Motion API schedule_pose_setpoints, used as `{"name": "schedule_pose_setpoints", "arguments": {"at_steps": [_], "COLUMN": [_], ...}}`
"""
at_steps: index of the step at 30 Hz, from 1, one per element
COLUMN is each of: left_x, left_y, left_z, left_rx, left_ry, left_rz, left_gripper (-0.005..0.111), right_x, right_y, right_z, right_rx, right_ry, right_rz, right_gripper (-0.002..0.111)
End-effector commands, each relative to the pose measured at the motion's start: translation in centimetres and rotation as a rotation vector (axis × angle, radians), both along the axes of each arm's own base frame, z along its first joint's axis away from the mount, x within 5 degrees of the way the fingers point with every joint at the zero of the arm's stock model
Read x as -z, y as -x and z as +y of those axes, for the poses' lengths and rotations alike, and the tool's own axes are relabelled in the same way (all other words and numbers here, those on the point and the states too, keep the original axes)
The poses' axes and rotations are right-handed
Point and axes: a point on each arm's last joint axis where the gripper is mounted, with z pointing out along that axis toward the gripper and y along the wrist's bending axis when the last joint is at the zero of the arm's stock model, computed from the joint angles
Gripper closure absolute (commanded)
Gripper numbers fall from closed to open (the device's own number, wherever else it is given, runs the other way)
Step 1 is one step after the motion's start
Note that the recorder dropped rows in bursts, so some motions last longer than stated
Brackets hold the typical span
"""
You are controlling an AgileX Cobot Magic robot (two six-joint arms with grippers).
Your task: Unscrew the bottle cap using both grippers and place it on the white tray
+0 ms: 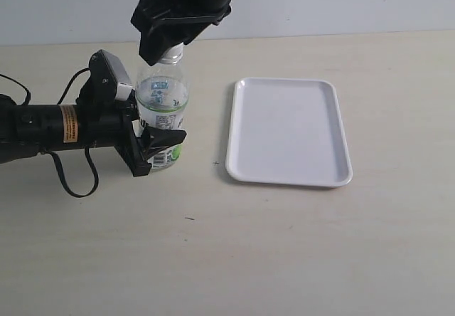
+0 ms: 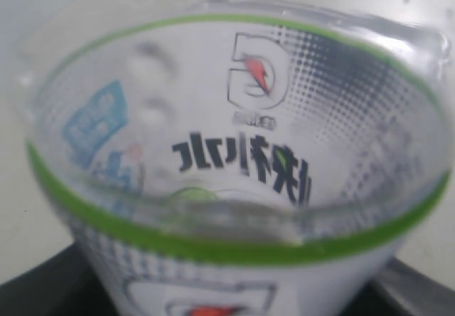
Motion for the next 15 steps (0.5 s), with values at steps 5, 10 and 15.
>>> {"name": "schedule_pose_setpoints", "arguments": {"at_steps": [5, 10, 15], "left_x": [-0.71, -0.71, -0.70], "left_y": [-0.24, -0.23, -0.22], "left_z": [-0.02, -0.02, -0.03], "left_rx": [-0.014, -0.014, -0.018], "left_ry": [0.034, 0.034, 0.040], "left_rz": [-0.022, -0.021, -0.009], "left_gripper": [0.107, 0.107, 0.107], "right_x": [-0.28, -0.28, -0.26], "right_y": [-0.13, -0.13, -0.08], "right_z": [0.16, 0.16, 0.14], "right_rx": [-0.001, -0.010, -0.189], "right_ry": [-0.011, -0.008, 0.045], "right_rz": [-0.030, -0.035, -0.136], "right_gripper": [0.076, 0.108, 0.108]}}
